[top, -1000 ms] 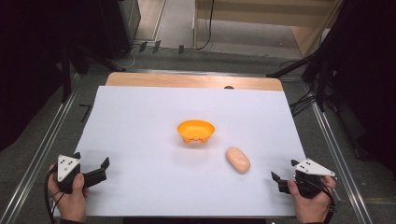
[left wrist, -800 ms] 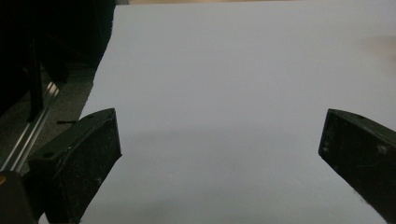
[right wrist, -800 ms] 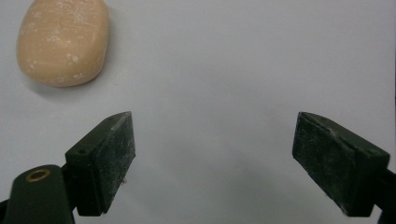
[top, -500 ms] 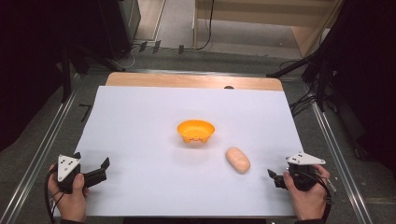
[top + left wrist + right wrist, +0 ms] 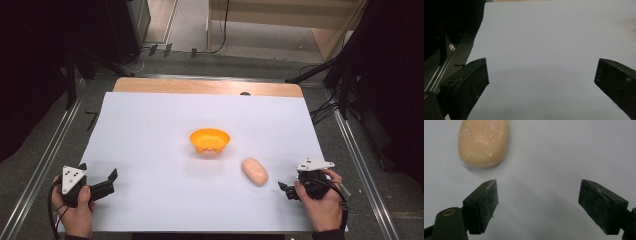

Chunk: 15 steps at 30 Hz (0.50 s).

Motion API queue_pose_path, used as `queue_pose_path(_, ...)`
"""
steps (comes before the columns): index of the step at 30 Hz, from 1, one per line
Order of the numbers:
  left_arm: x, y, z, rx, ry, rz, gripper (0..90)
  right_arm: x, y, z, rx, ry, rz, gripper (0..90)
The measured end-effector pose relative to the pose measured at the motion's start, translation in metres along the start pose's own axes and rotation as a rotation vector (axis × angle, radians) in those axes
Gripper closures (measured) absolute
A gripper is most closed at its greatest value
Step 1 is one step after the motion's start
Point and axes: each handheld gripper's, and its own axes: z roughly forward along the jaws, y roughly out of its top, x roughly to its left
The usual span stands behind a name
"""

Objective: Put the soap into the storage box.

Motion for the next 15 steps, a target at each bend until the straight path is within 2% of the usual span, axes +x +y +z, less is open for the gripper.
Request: queue_pose_path(15, -0.001, 0.000, 0.000, 0.000, 0.003, 0.010, 0.0, 0.007, 0.015, 0.006, 0.037, 0.037, -0.031, 16.6)
